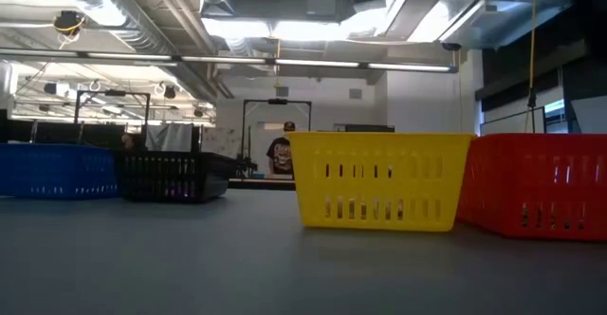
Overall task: Sort Halloween decoration
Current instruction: Put the bone toy into the blue bin
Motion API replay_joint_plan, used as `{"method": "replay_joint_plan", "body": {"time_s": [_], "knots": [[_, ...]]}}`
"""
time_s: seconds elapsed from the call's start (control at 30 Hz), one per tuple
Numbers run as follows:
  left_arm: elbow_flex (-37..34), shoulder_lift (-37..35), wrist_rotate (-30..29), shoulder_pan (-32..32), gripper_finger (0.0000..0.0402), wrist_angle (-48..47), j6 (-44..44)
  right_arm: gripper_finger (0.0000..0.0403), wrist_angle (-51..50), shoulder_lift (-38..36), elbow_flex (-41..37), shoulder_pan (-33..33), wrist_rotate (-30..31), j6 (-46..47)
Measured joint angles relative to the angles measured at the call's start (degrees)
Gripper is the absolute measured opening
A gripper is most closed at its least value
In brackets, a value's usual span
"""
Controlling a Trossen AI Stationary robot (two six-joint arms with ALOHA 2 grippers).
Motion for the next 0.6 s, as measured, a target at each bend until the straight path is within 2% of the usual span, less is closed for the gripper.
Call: {"method": "replay_joint_plan", "body": {"time_s": [0.3,0.6], "knots": [[0.0,0.0,0.0,0.0,0.0128,0.0,0.0,0.0221,-2.1,1.0,0.0,-3.0,-1.3,0.0],[0.0,0.0,-0.1,0.0,0.0128,0.0,0.0,0.0221,-2.8,2.4,0.0,-2.8,-2.1,-2.0]]}}
